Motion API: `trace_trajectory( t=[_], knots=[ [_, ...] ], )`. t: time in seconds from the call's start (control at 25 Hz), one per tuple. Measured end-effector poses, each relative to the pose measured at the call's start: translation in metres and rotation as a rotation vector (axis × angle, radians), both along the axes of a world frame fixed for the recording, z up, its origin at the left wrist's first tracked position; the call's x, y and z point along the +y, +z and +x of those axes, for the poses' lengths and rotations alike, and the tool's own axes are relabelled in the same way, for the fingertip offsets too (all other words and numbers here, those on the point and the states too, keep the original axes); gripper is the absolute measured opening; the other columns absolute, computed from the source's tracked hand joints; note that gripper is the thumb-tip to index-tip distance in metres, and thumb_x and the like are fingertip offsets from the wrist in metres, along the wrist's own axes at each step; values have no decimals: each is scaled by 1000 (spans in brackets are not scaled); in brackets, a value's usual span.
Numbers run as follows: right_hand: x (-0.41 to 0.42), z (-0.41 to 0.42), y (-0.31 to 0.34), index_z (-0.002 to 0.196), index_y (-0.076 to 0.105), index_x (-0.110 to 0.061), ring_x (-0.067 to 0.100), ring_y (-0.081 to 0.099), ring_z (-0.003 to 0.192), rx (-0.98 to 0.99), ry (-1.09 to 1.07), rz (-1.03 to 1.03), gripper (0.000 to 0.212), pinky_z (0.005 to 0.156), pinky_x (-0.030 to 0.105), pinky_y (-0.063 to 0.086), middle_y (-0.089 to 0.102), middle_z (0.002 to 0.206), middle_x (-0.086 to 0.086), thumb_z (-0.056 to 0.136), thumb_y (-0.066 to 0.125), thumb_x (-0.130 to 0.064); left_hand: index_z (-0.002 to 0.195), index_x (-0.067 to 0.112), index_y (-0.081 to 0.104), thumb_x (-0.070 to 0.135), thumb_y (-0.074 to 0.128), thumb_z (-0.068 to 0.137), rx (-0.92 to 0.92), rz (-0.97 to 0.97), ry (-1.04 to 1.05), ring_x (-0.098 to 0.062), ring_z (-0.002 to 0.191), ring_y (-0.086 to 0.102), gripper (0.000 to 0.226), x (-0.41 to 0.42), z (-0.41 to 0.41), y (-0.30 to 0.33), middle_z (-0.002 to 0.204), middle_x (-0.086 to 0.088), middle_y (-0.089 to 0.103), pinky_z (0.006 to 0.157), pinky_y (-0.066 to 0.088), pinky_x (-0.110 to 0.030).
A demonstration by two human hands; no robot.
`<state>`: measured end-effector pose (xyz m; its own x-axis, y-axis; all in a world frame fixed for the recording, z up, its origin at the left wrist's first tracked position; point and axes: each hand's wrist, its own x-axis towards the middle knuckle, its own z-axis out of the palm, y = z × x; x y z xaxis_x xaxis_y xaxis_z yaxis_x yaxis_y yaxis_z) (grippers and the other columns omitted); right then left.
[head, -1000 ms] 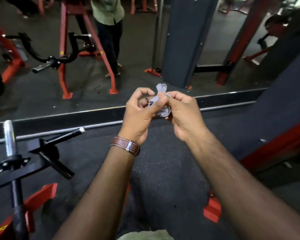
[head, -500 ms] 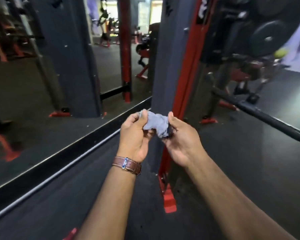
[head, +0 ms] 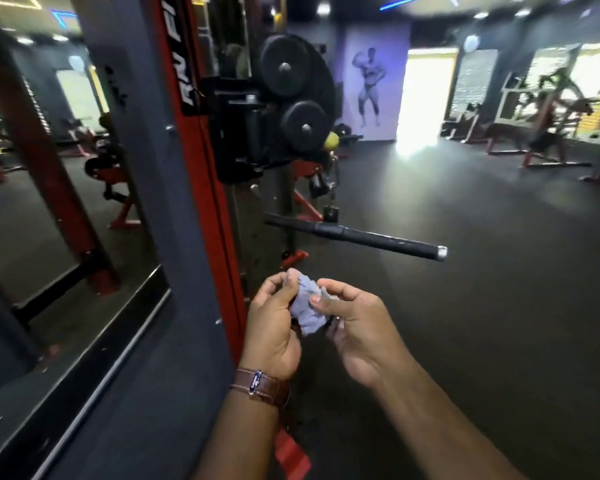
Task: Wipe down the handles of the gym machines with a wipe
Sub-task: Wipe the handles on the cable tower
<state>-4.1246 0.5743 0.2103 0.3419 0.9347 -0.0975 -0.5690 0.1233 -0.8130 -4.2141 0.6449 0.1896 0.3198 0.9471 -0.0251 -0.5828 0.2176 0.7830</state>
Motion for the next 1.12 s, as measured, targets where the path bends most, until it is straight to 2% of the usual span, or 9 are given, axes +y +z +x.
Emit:
trace_trajectory(
  t=[0.08,0.24,0.36,0.48,0.68,0.8,0.96,1.04,1.12],
  knots=[
    [-6,28,-5,117,59,7,25,71,77,43,-73,-8,38,66,31,59,73,91,17,80,62,15,97,8,62,31,67,81,0,-28,-97,-30,87,67,28,-1,30,-5,93,-20,67,76,59,-40],
    [-18,94,-17,116,60,9,25,73,78,3,-178,6,37,66,28,60,74,93,19,80,60,19,97,6,66,25,64,84,-31,-34,-237,-25,84,69,23,-5,97,-17,91,-17,70,74,59,-36],
    [-12,148,-23,107,67,5,27,72,84,-139,-188,28,33,73,29,61,75,94,20,78,63,19,102,3,66,17,62,87,-2,-51,-237,-24,77,70,21,4,154,-24,88,-18,70,71,60,-33],
    [11,203,-28,99,69,3,29,70,87,-221,-155,27,28,79,31,59,74,95,21,78,62,20,99,3,66,13,60,92,9,-88,-145,-24,74,68,14,17,215,-31,85,-16,69,68,59,-32],
    [56,275,-28,89,67,-6,21,67,80,-314,8,-7,20,73,29,53,70,82,9,83,66,14,107,-1,64,19,67,81,-35,-133,11,-27,86,68,33,43,273,-43,98,-22,69,77,58,-33],
    [86,312,-19,81,64,-8,14,64,66,-463,139,10,22,60,21,49,67,72,5,82,68,13,103,-2,64,15,67,82,-11,-89,89,-26,86,70,27,61,289,-40,96,-21,71,74,59,-31],
    [138,344,5,81,65,-4,19,64,68,-574,358,137,18,63,26,53,68,74,12,81,70,13,101,-3,61,15,68,82,136,122,207,-18,70,68,27,101,288,-28,82,-12,72,62,55,-27],
    [174,354,10,85,64,3,21,66,67,-579,456,152,14,62,27,55,68,74,15,80,69,15,99,-3,60,16,69,84,246,188,278,-15,55,61,26,125,285,-24,72,-10,69,48,45,-23],
    [209,362,11,87,64,2,22,68,67,-598,523,124,16,61,27,55,69,75,16,79,70,14,92,2,61,19,71,84,367,176,352,-16,45,53,22,145,284,-25,65,-14,65,41,36,-22]
  ],
)
